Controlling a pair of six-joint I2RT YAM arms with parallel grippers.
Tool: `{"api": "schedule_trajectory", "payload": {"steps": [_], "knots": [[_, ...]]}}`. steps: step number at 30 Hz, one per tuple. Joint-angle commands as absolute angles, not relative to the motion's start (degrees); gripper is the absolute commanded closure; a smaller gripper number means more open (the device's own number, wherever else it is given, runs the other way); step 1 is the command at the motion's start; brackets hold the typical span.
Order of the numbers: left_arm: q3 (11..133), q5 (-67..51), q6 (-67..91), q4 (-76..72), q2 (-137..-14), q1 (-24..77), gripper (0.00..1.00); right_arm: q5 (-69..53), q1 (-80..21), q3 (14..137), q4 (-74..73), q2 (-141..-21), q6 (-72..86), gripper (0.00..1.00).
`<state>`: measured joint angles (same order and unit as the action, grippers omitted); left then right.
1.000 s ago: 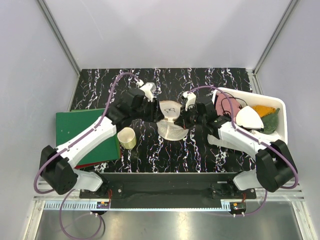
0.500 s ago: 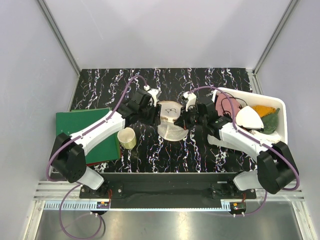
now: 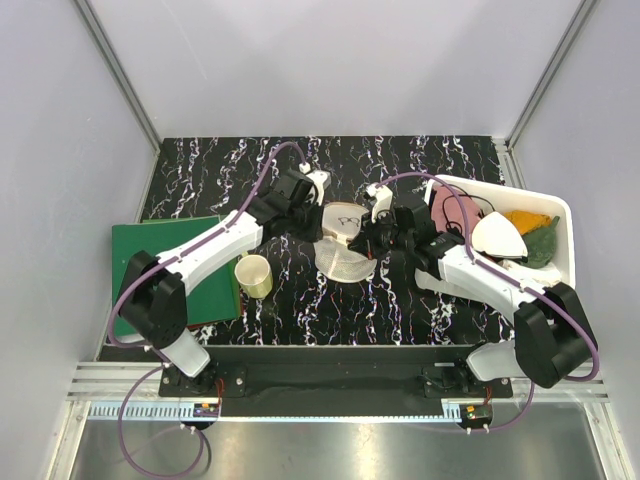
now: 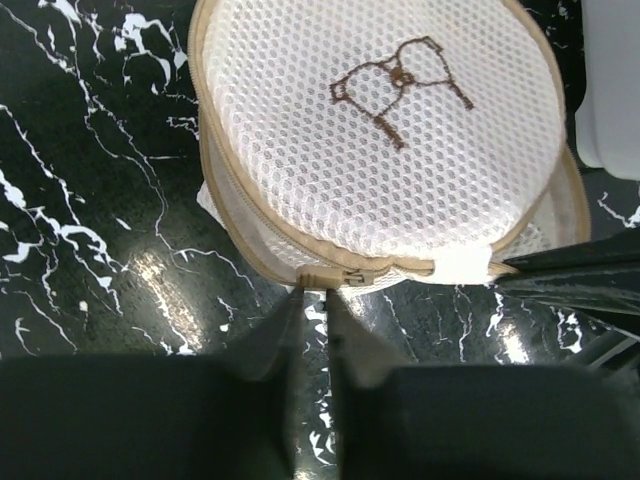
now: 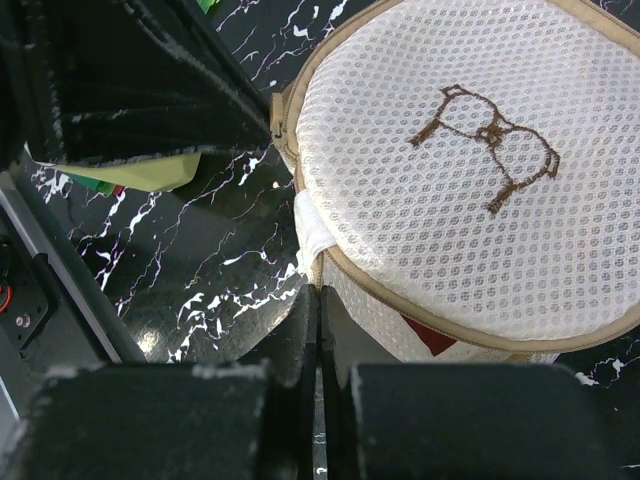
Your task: Place the bra in the laundry bag and zip it closed
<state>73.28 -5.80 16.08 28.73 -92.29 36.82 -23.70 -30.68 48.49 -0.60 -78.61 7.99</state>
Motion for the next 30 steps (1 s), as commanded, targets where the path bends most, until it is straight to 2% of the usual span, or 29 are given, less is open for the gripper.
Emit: {"api": "schedule_trajectory", "payload": {"steps": [1,5,8,11,13,14,15,18,19,20,30], "knots": [[76.6,-2.9,14.7,29.4,-93.6,37.0,1.0,-23.8,-30.2,49.0,2.0,-76.8,7.6,1.0],[77.1,7.6,17.8,33.5,-94.0,35.2,1.0,-18.7,-30.2,49.2,2.3,-77.2,6.9,1.0],[75.5,9.6,19.6,33.4,-90.0,34.1,1.0,-14.1,-30.1,50.8,2.4,-79.0,4.8,1.0],[74.0,7.9,18.6,31.7,-87.6,34.1,1.0,-17.4,-29.6,52.6,2.7,-80.0,0.6,1.0],[73.1,-0.3,16.5,29.7,-86.8,34.1,1.0,-19.9,-29.4,53.0,2.6,-79.6,0.5,1.0],[72.8,-4.4,14.9,27.5,-86.3,34.1,0.9,-20.8,-29.4,52.7,2.6,-78.9,0.4,1.0],[72.8,-7.9,14.3,26.6,-86.3,34.0,0.69,-22.7,-29.4,52.0,2.7,-78.5,0.4,1.0],[73.8,-19.0,13.9,24.4,-87.7,33.1,0.44,-26.1,-29.4,50.5,2.8,-78.0,0.4,1.0],[74.3,-22.1,13.5,24.3,-88.9,32.3,0.41,-26.6,-29.4,50.3,2.9,-77.9,0.3,1.0],[74.8,-23.7,13.4,24.4,-89.5,31.7,0.32,-27.8,-29.4,49.7,3.0,-77.6,0.3,1.0],[82.6,-28.6,9.5,30.4,-96.2,28.7,0.28,-29.5,-29.1,49.7,3.5,-76.9,1.1,1.0]]}}
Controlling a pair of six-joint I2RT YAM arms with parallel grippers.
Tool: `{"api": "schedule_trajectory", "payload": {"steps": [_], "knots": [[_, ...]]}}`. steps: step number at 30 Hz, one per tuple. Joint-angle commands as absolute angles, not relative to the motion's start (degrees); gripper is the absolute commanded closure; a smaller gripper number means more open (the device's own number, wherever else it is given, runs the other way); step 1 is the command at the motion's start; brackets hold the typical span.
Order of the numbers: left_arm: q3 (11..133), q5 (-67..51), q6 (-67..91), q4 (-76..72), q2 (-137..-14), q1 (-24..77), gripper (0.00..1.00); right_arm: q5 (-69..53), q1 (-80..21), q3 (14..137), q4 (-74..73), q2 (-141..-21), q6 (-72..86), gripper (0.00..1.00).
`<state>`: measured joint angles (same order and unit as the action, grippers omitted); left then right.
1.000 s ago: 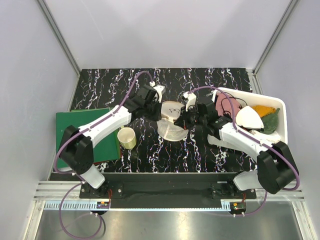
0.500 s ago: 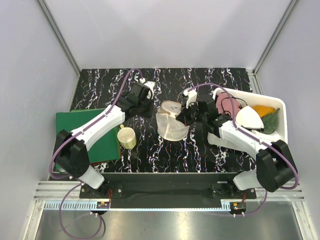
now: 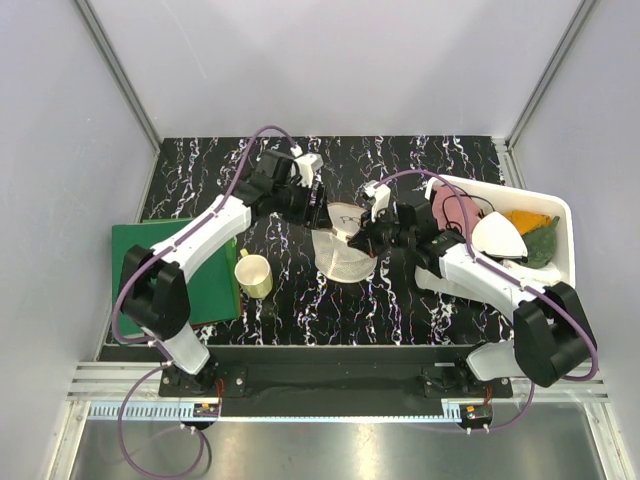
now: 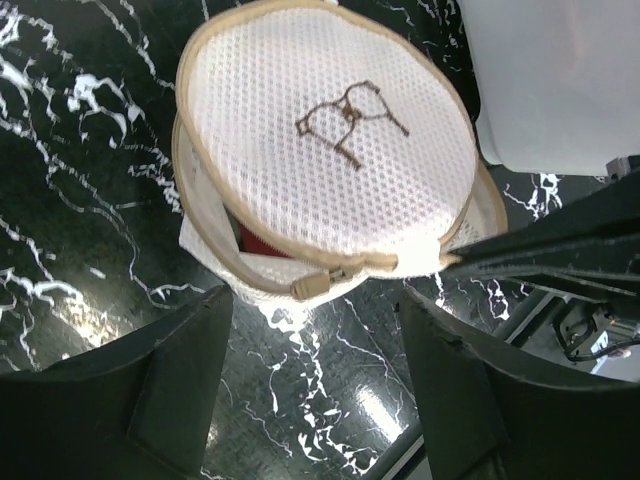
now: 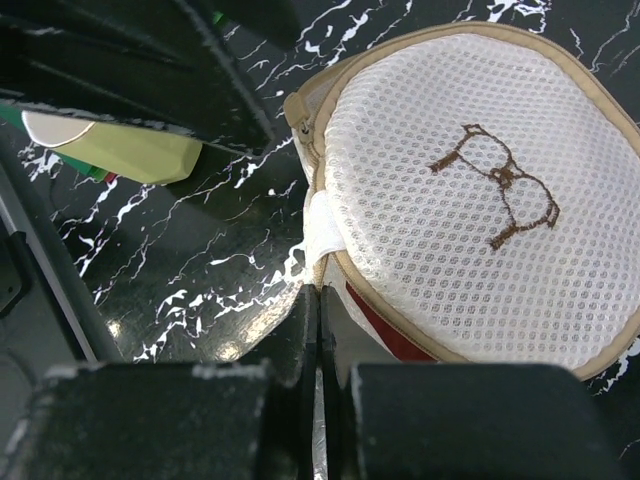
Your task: Place the bra in the laundry bag and zip it closed
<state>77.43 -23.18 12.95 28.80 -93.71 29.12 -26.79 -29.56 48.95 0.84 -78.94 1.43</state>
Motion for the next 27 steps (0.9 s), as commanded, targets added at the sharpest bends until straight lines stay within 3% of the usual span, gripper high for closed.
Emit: {"api": "schedule_trajectory", "payload": {"steps": [1,8,18,27], "knots": [[83.8,-30.8,8.5,32.1,-98.3,28.5,0.28,-29.7,-29.1,49.8,3.6,-77.0,1.1,1.0],[85.7,-33.6,7.2,33.7,-101.0,28.5,0.37,-29.8,-28.7,49.4,3.6,-76.4,1.1,1.0],[84.4,-31.4,7.6,34.0,-98.6,28.9,0.67,-29.9,-28.2,49.3,3.5,-76.5,1.3,1.0],[82.9,-25.1,8.1,34.0,-95.5,29.4,0.78,-30.1,-28.0,49.2,3.4,-76.9,1.7,1.0]]}}
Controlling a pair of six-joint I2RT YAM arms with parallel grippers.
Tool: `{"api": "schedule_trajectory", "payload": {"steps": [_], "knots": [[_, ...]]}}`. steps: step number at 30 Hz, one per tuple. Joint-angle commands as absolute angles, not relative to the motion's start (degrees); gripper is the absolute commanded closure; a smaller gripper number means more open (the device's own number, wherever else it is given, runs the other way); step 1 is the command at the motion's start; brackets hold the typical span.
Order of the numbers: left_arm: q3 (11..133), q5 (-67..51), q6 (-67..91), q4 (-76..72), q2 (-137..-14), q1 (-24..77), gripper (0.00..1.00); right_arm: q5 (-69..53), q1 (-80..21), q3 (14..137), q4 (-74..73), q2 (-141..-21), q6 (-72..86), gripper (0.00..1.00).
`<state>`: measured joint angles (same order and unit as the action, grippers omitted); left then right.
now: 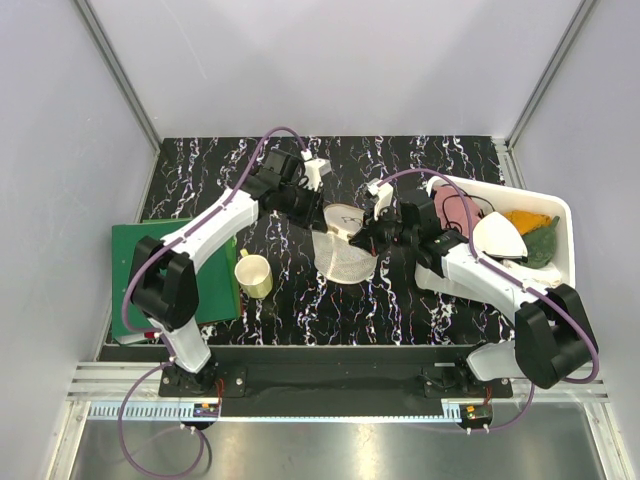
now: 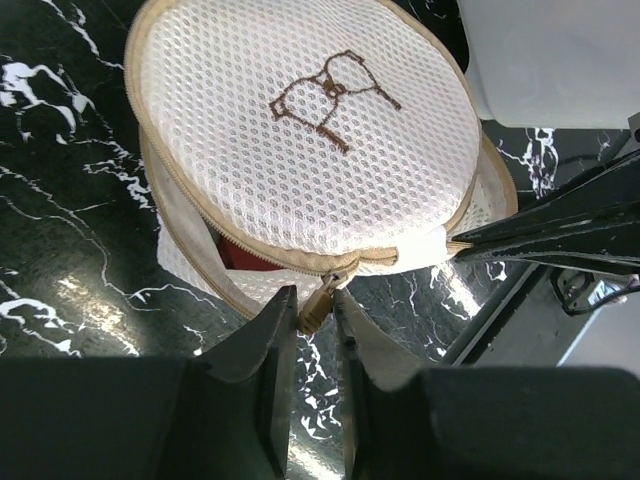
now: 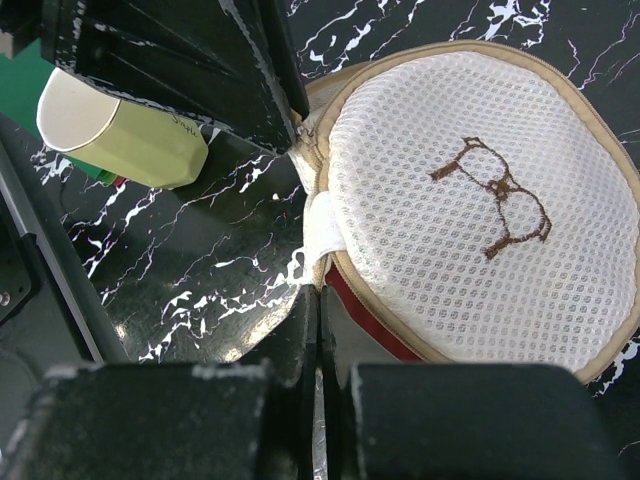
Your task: Place the bra in the laundry bag and zip it closed
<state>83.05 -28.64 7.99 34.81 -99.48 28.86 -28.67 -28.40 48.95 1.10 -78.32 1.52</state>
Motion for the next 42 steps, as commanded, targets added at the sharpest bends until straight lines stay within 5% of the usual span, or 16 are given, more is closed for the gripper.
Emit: {"api": "schedule_trajectory", "payload": {"steps": [1,7,10,18,23,25,32,38,42], "knots": [[83.0,-24.6,8.3,34.0,-95.4,29.4,0.79,-30.1,-28.0,49.2,3.4,-77.0,1.8,1.0],[83.0,-22.9,8.3,34.1,-95.4,29.4,0.86,-30.6,-28.0,49.7,3.3,-77.4,1.8,1.0],[83.1,-21.1,8.2,34.8,-95.3,29.4,0.99,-29.7,-28.0,49.7,2.9,-77.4,1.4,1.0],[82.9,-14.7,8.4,38.5,-94.0,29.2,1.0,-13.4,-27.4,51.9,0.5,-78.7,2.5,1.0],[79.2,-18.8,12.2,35.3,-89.4,29.2,1.0,-13.4,-27.3,56.9,-1.6,-83.0,1.5,1.0],[77.7,-19.3,15.3,32.8,-87.8,29.2,1.0,-13.3,-27.2,61.0,-5.6,-84.2,3.1,0.79],[71.1,-18.0,23.0,21.9,-82.0,32.8,1.0,-12.3,-27.2,70.2,-24.9,-80.5,26.6,0.34],[69.2,-19.2,25.1,18.6,-83.1,36.2,1.0,-15.1,-28.3,68.7,-31.6,-74.3,47.4,0.12],[66.7,-19.2,26.7,16.5,-82.4,37.1,1.0,-13.1,-29.5,57.4,-23.9,-67.3,68.3,0.1]]}}
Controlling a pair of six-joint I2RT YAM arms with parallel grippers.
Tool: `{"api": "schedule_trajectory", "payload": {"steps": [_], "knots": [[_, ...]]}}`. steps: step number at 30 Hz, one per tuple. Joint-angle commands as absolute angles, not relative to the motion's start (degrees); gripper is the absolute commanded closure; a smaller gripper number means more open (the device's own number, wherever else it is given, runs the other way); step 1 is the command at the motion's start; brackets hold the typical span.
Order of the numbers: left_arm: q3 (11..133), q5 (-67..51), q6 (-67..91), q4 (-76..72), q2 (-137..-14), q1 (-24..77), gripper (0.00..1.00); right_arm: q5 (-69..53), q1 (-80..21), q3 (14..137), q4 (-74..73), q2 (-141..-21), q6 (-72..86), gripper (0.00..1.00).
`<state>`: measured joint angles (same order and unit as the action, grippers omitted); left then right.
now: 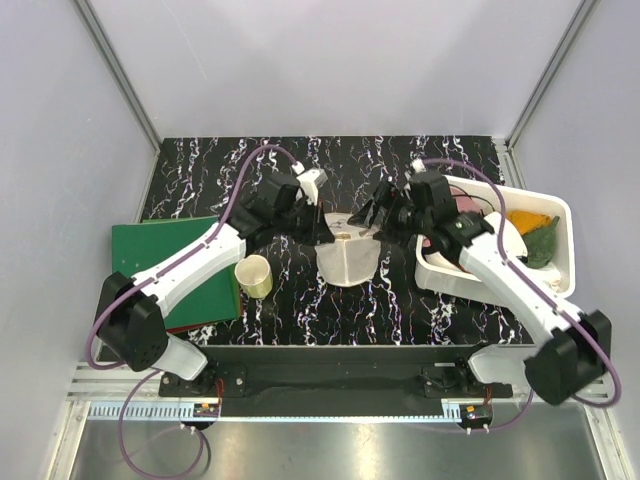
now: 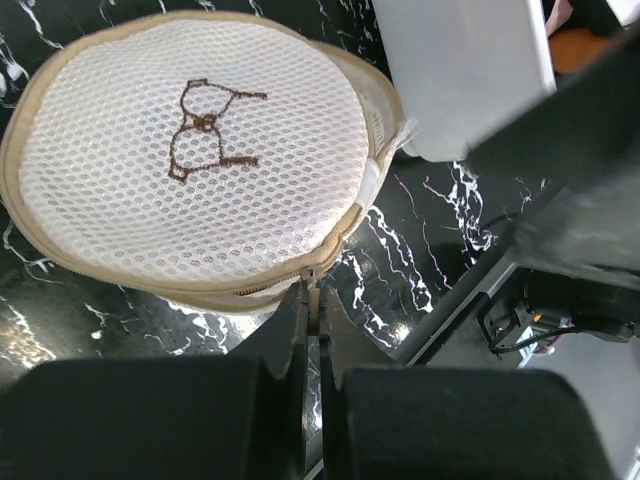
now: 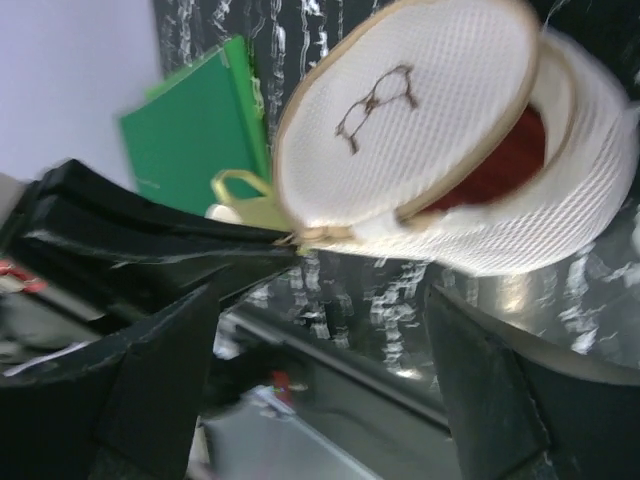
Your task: Place the bra in the laundry bag and zip it closed
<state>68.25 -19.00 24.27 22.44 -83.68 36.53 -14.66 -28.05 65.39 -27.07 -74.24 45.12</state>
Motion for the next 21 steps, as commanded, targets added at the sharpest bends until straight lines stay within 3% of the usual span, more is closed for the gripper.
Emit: {"api": "schedule_trajectory", "payload": {"steps": [1,9,12,15,19,21], "knots": [[65.8,-19.2,27.0,16.2,-82.0,37.6,1.0,-11.6,-30.4,55.7,-22.5,-65.9,70.9,0.11],[64.0,-19.1,28.7,13.4,-82.6,40.4,1.0,-6.2,-33.4,53.3,-18.0,-69.3,78.4,0.28],[63.7,-19.2,28.8,13.3,-82.6,41.0,1.0,-4.8,-33.8,52.2,-15.6,-70.9,80.0,0.41],[63.5,-19.2,28.7,13.4,-82.1,41.1,1.0,-4.7,-33.8,52.3,-14.8,-73.0,80.3,0.43],[63.0,-19.1,28.3,13.3,-81.8,41.1,1.0,-4.9,-33.8,51.9,-13.0,-75.2,81.3,0.59],[62.8,-18.5,28.0,13.4,-82.1,41.1,1.0,-3.9,-33.8,52.0,-12.8,-75.8,81.5,0.75]]}}
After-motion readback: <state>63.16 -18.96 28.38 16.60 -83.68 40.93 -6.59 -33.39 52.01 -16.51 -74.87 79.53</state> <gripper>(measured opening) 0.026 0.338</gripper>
